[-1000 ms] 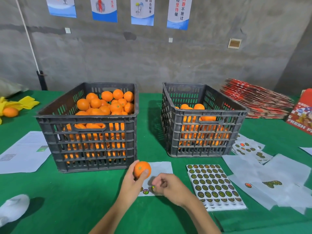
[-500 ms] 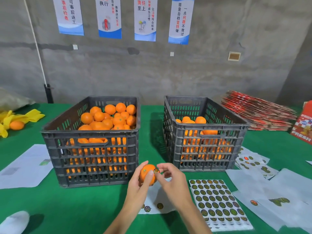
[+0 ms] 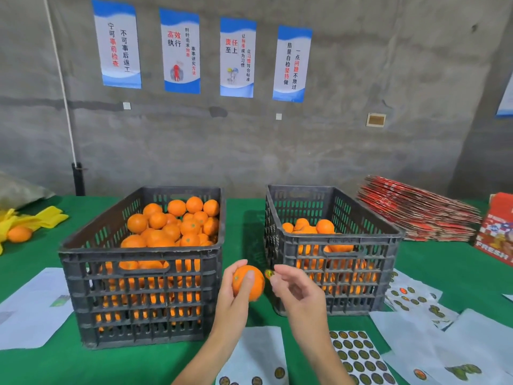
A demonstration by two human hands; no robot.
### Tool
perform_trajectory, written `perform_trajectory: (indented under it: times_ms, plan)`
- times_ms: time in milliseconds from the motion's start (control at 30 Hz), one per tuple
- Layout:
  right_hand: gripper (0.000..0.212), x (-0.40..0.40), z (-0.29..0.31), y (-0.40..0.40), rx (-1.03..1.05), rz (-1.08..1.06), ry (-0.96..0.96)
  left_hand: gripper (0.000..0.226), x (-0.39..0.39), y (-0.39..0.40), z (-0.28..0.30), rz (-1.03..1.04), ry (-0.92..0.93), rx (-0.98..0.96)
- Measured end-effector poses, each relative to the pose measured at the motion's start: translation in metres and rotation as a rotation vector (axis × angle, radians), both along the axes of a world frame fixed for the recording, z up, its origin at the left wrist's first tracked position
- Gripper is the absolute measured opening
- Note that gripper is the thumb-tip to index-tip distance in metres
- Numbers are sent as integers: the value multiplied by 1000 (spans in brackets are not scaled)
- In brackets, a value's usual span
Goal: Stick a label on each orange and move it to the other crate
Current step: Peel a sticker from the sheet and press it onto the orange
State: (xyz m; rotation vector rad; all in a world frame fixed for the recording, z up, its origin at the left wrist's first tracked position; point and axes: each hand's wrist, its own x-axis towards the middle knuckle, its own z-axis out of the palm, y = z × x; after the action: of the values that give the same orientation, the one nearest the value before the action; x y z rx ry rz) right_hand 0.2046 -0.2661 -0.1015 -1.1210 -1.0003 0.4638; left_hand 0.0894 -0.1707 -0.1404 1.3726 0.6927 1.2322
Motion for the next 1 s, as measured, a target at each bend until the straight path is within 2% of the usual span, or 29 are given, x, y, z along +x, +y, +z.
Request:
perform_trajectory:
  times_ms: [167, 233, 333, 533, 667, 733, 867, 1000]
  plan:
    - [15, -4, 10, 3, -62, 112, 107, 64, 8, -2, 7, -47, -75, -82]
    - [13, -7, 10, 4, -61, 106, 117, 68, 9, -4, 6, -65, -77, -59]
    - [11, -10, 10, 3, -39, 72, 95, 61, 8, -8, 6, -35, -64, 8]
    - [13, -9, -5, 7, -148, -101, -107, 48, 5, -14, 2, 73, 95, 174]
    - [19, -5, -5, 12, -239, -270, -462, 42, 4, -15, 1, 171, 223, 268]
    - [28, -1, 0, 12, -243, -287, -516, 38, 2, -10, 4, 176, 220, 231]
    - [36, 1, 11, 15, -214, -19, -332, 34, 4, -1, 27, 32, 61, 24]
    - [41, -3, 30, 22, -76, 161, 52, 30, 15, 3, 57, -38, 35, 25]
